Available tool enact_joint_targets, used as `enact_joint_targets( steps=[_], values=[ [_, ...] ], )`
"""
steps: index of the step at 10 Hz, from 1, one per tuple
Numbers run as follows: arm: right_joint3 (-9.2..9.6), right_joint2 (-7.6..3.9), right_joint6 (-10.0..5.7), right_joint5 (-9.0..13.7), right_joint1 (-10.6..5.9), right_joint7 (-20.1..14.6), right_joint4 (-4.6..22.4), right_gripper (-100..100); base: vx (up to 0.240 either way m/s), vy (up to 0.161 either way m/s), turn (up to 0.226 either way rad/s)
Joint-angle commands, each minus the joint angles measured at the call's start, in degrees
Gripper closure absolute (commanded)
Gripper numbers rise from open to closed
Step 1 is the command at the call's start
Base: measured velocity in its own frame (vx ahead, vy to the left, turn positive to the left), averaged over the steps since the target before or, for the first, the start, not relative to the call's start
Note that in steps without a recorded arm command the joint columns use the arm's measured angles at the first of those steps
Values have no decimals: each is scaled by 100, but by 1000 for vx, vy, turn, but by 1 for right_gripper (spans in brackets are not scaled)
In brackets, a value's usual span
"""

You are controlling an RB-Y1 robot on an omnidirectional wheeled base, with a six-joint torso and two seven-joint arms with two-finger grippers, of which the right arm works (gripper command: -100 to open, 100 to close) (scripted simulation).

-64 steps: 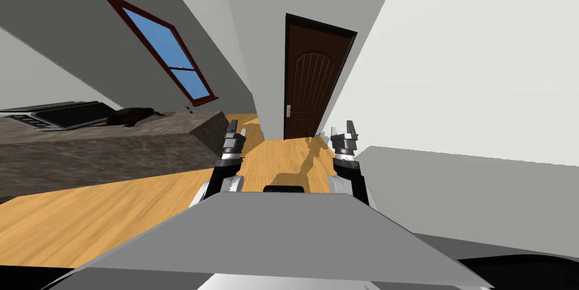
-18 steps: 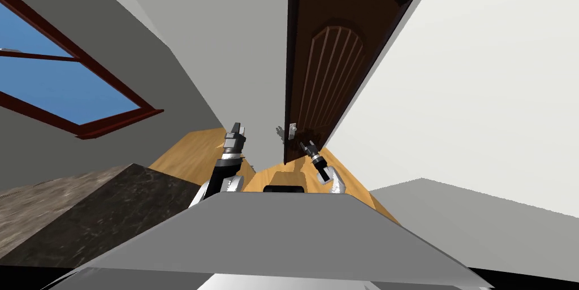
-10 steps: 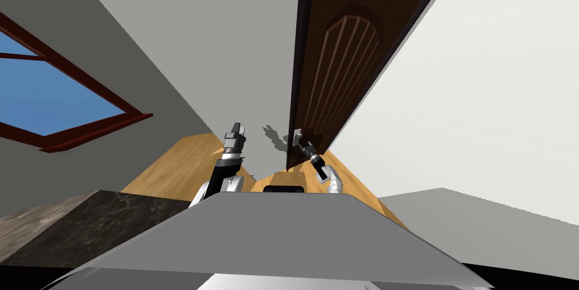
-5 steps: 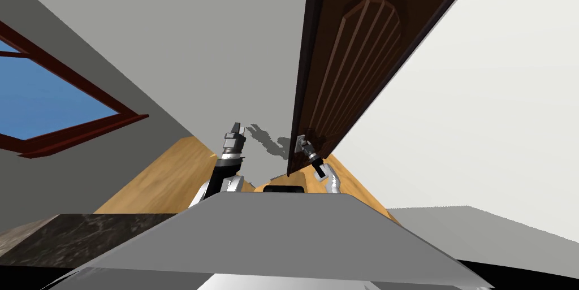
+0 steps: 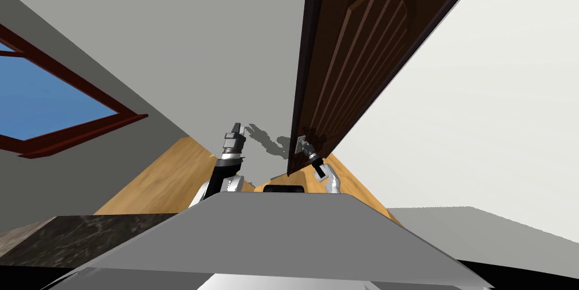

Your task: Pull the door open

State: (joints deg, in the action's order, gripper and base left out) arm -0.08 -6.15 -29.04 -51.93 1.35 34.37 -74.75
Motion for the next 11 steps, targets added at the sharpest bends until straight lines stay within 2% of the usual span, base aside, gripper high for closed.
enact_joint_targets(
  steps=[1,2,7,8,9,10,11],
  values=[
    [5,7,-12,2,-4,0,-13,100,0,0,0],
    [5,7,-12,2,-4,0,-13,100,0,0,0],
    [-190,5,499,849,-3,-68,29,100,-55,-15,62],
    [-190,5,499,944,-3,-68,29,100,-48,-14,36],
    [-241,7,632,1139,-5,-87,35,100,-58,4,55],
    [-241,7,632,1208,-5,-87,35,100,-42,5,31],
    [-296,8,774,1400,-7,-106,42,100,-34,-7,66]
  ],
)
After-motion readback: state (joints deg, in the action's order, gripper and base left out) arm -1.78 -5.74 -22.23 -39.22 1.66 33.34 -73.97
